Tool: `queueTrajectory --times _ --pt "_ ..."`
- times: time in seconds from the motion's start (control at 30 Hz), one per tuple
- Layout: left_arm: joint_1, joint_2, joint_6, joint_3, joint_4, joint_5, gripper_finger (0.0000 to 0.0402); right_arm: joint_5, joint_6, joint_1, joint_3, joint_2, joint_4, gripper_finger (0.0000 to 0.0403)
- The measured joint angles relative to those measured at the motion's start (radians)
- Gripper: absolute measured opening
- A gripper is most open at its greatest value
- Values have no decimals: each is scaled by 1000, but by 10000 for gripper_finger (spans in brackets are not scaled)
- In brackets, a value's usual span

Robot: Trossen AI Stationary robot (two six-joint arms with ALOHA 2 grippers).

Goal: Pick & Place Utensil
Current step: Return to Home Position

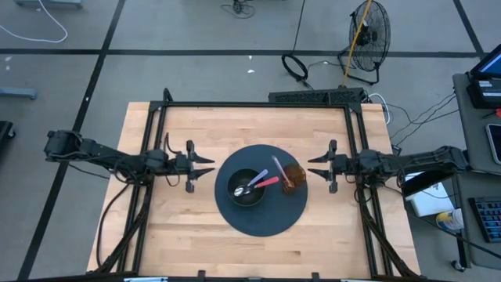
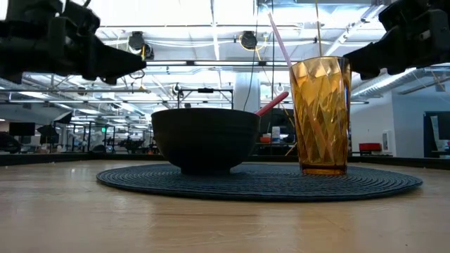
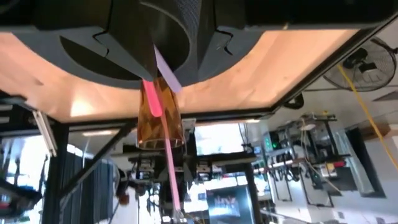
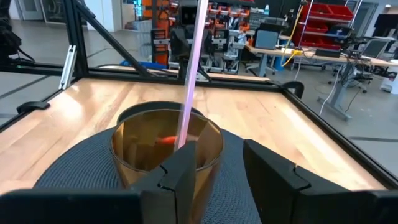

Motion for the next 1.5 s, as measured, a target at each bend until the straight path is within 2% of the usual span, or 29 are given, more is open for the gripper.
queueTrajectory --times 0.07,0.23,0.4,0.77,1.07,1.27,1.5 --pt "-1 -17 -11 -32 36 0 122 0 -6 0 0 -25 -20 130" --pt "-25 -43 -12 -41 5 -4 122 -1 -20 0 0 -72 -50 130" --pt "-69 -66 20 -41 -7 -88 122 -2 1 0 0 -126 -126 130" --pt "-137 -290 46 -41 -248 -152 122 -55 16 0 -1 -265 -254 130" --pt "-174 -486 70 -41 -422 -179 122 -56 -2 0 -71 -342 -239 130" --pt "-174 -593 65 -41 -535 -161 122 -233 -34 -1 -95 -350 -161 130" --pt "-174 -694 78 -41 -635 -135 122 -227 -38 -3 -137 -350 -120 130"
